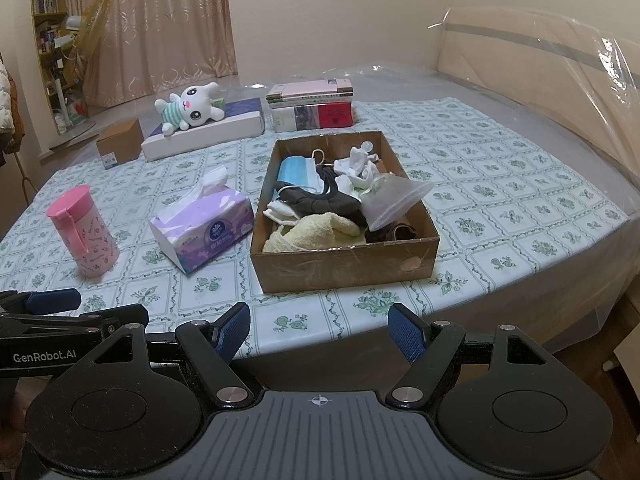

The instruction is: Organize soft objects

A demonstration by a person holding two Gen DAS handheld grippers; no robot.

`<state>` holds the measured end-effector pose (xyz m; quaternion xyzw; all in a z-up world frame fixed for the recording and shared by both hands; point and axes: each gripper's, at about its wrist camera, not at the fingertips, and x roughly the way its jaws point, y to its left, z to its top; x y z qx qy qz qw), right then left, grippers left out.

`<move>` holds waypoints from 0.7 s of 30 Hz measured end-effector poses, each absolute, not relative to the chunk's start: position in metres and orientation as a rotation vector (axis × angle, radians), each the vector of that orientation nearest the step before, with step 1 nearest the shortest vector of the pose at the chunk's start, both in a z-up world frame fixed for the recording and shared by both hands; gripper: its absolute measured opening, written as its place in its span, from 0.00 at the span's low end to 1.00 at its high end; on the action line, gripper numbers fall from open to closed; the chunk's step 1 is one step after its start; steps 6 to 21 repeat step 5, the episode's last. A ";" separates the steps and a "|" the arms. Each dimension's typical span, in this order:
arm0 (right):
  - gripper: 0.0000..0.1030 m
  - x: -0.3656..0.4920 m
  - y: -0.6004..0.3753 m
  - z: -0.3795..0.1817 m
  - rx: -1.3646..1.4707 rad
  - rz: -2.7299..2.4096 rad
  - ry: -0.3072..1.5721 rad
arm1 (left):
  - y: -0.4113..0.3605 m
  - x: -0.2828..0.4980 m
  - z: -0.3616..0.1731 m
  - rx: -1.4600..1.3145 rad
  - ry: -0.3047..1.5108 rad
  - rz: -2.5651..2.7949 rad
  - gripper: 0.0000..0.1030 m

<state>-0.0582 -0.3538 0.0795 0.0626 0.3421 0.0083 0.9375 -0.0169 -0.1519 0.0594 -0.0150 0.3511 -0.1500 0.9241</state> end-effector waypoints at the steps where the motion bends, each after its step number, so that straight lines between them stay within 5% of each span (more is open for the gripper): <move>1: 0.73 -0.058 -0.354 0.080 0.128 0.017 0.699 | -0.151 -0.017 0.059 -0.036 0.718 -0.306 0.91; 21: 0.73 -0.058 -0.354 0.080 0.128 0.017 0.699 | -0.151 -0.019 0.059 -0.033 0.708 -0.300 0.91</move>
